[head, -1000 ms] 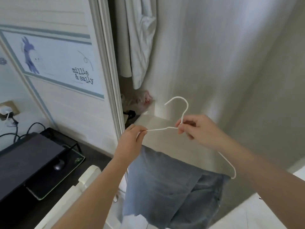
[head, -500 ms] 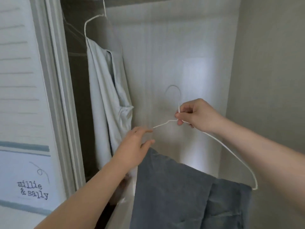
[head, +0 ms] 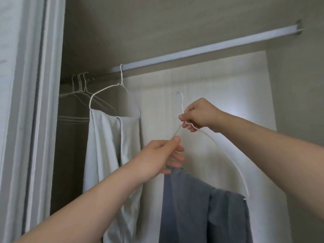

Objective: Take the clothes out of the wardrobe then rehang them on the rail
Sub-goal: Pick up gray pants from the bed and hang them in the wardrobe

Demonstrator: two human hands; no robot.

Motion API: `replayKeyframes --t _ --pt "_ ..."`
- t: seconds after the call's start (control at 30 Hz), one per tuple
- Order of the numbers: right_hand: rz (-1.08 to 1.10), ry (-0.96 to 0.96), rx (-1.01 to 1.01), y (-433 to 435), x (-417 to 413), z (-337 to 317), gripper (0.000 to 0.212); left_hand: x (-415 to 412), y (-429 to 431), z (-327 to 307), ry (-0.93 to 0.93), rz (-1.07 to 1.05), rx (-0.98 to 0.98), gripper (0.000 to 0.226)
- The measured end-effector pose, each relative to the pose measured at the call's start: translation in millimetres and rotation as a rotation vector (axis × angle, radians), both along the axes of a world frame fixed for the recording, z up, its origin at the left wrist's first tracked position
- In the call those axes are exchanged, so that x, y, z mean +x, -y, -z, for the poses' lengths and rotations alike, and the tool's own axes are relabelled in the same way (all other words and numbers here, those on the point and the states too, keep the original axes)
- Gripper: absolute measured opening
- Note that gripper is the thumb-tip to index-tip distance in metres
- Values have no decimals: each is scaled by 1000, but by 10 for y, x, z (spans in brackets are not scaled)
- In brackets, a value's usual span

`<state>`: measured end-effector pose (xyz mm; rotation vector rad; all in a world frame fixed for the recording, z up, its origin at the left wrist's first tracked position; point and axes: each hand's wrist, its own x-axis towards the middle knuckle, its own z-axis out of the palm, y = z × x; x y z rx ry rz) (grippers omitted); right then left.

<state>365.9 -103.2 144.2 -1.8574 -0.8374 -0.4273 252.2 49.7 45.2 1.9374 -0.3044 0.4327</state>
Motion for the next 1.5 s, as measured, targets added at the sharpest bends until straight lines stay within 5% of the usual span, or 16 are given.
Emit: replayKeyframes --t 0.17,0.3,0.43,0.57,0.7,0.93,1.1,1.27,1.5 --pt "-49 -12 78 -301 336 -459 21 23 -79 -390 -305 253 -57 63" --pt "-69 1 126 -534 568 -684 20 -25 -161 -669 -274 317 -227 50" --pt "-132 9 199 -759 763 -812 23 -4 -310 -901 -134 9 -222 22" --pt "-217 13 258 -985 856 -955 22 156 -506 -1039 177 -507 10 25" --pt "-324 -45 306 -1185 895 -1086 14 233 -759 -1208 409 -790 208 32" --pt "-561 -145 327 -1453 822 -1409 20 174 -1062 -1570 576 -1061 343 34" --pt "-474 -116 295 -1658 718 -1635 31 213 -1066 -1818 620 -1100 311 32" --pt "-433 -112 307 -1765 708 -1726 25 420 -1010 -1999 572 -1138 324 28" --pt "-405 -137 222 -2039 1013 -1519 44 648 -1062 -1847 434 -1208 464 25"
